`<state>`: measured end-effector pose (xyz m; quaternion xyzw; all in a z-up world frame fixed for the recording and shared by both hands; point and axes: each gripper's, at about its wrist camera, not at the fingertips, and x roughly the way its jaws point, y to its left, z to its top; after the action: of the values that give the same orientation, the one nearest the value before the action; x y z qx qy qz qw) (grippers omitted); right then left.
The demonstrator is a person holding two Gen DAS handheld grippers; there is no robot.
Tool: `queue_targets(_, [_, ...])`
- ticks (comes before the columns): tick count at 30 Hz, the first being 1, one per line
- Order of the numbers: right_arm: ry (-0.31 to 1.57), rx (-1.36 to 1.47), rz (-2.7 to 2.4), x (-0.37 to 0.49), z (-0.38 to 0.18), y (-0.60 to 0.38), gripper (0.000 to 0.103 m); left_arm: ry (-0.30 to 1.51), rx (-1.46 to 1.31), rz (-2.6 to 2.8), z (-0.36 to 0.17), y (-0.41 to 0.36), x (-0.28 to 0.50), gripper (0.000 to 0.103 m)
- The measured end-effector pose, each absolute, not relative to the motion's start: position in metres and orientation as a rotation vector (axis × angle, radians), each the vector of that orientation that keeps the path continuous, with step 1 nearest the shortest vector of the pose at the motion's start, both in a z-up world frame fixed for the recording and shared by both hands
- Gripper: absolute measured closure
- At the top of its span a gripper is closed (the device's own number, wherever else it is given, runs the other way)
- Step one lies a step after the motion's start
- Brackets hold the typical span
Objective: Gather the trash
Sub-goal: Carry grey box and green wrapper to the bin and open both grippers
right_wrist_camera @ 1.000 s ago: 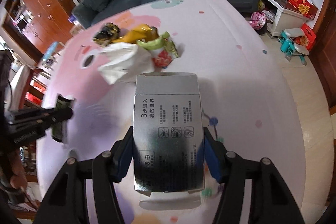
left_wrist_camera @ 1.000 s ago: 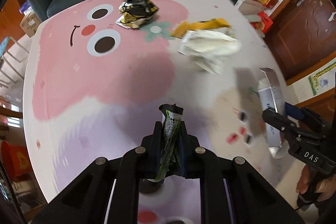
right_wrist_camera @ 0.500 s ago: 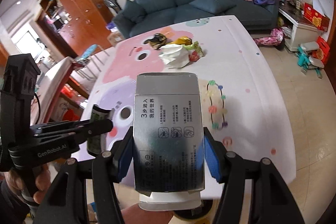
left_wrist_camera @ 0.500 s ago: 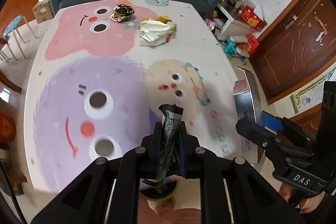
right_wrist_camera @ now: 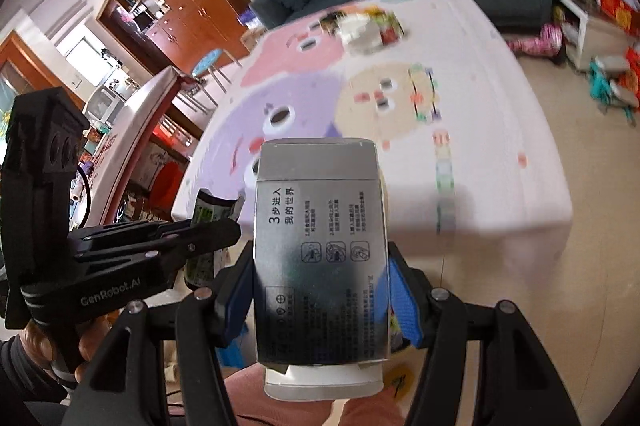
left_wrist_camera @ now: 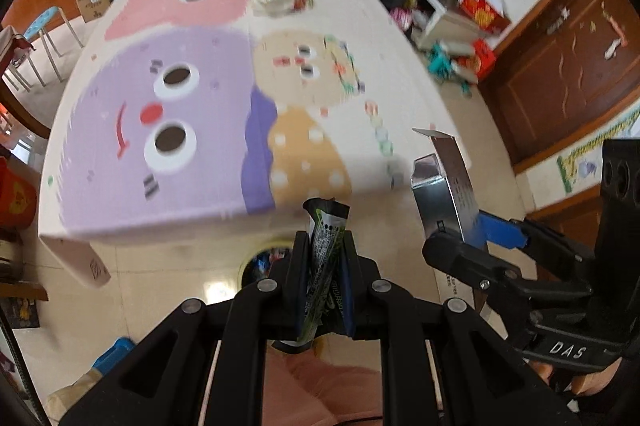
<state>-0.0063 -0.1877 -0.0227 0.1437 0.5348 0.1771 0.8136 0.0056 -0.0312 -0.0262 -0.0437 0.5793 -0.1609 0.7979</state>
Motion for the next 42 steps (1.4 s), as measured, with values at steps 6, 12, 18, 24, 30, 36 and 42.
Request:
queue_targets(6, [1.238,0.321,0.354,-0.027,-0.065,-0.188,0.043,1.332,-0.081,-0.375,-0.069,-0.039,-0.011,0.091])
queue_targets(12, [1.350,0.258,0.338,-0.045,-0.130,-0.176,0.042,1.418,-0.044,-0.403,-0.136,-0.052,-0.028,0.091])
queue_targets(18, [1.475,0.293,0.267,-0.053,-0.229,-0.177,0.042,1.540,-0.064,-0.355,-0.232,-0.046,-0.033,0.089])
queue_targets(24, [1.580,0.370,0.196,-0.056,-0.333,-0.181,0.042,1.620,-0.056,-0.304,-0.327,-0.043,-0.029,0.084])
queue_targets(30, [1.618,0.431,0.176,-0.048,-0.407,-0.183,0.041,1.631,-0.021,-0.255,-0.396,-0.048,-0.018,0.075])
queue_targets(36, [1.622,0.539,0.165,-0.038,-0.459,-0.181,0.039,1.642,-0.082,-0.232,-0.440,-0.037,-0.008,0.052])
queue_targets(42, [1.607,0.537,0.119,-0.040,-0.478,-0.176,0.026,1.655,-0.075,-0.197,-0.462,-0.022,-0.006,0.025])
